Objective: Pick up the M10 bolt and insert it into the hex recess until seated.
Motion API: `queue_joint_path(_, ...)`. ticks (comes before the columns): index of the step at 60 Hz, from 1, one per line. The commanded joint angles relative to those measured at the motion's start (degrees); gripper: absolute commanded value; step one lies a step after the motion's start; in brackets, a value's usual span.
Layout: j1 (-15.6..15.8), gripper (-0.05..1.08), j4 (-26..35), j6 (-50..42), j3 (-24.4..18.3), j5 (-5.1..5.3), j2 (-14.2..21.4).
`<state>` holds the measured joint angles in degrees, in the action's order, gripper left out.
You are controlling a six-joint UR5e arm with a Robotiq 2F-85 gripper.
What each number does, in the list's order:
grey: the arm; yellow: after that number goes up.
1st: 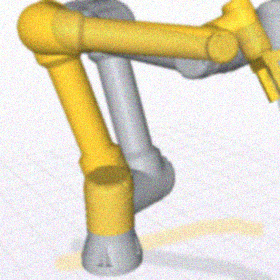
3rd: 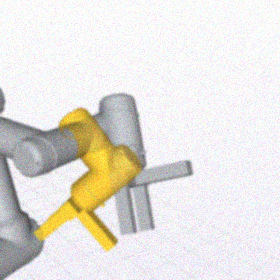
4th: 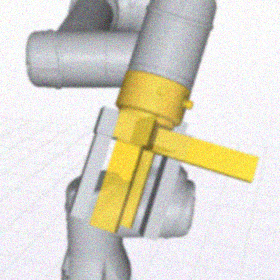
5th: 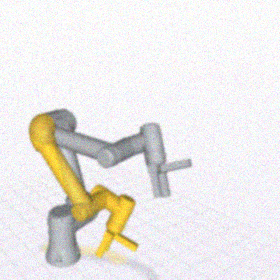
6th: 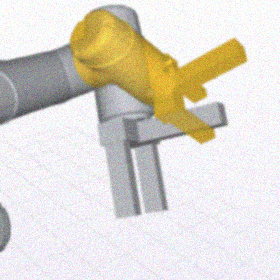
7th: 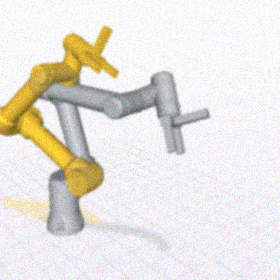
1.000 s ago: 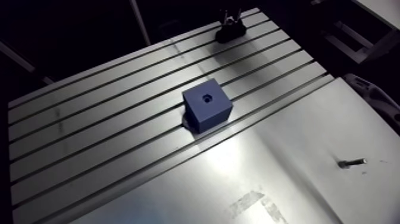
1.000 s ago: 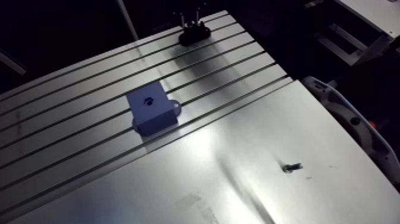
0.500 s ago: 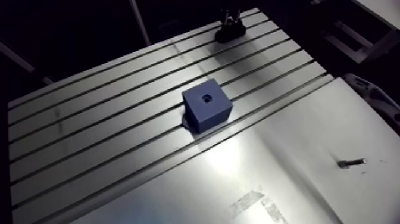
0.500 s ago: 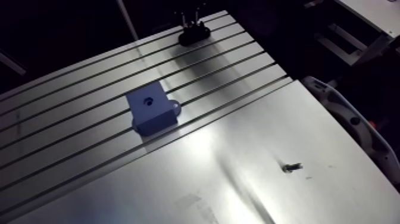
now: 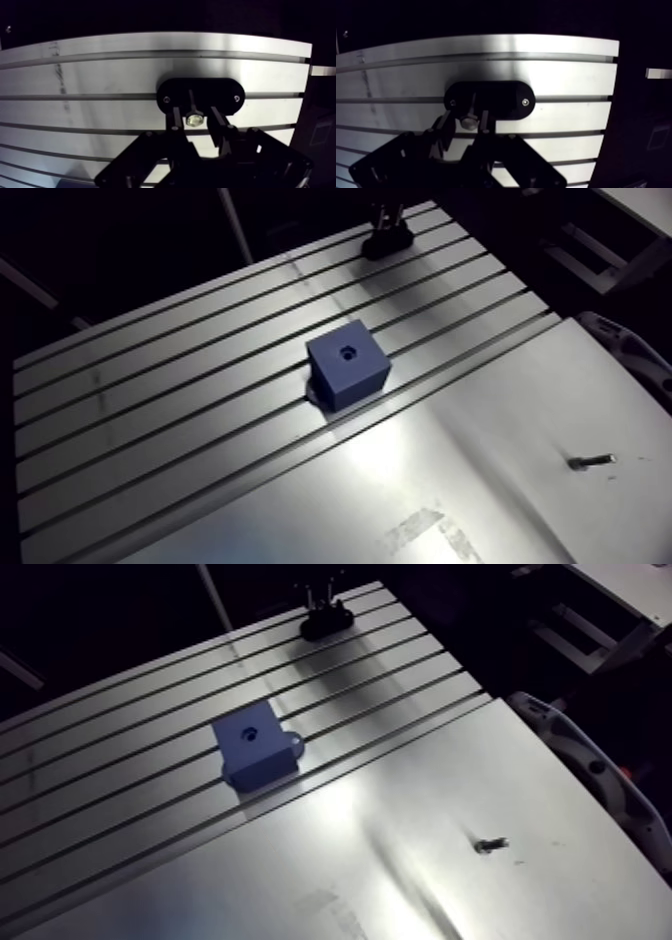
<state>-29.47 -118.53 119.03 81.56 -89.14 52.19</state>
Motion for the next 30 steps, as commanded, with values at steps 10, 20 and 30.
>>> queue_joint_path(10, 0.02, 0.62, 0.00, -0.06, -0.05, -0.20, -0.21)
queue_joint_path(20, 0.02, 0.63, 0.00, -0.06, 0.04, -0.20, -0.21)
queue_joint_path(30, 0.02, 0.65, 0.00, -0.14, 0.04, -0.20, -0.21)
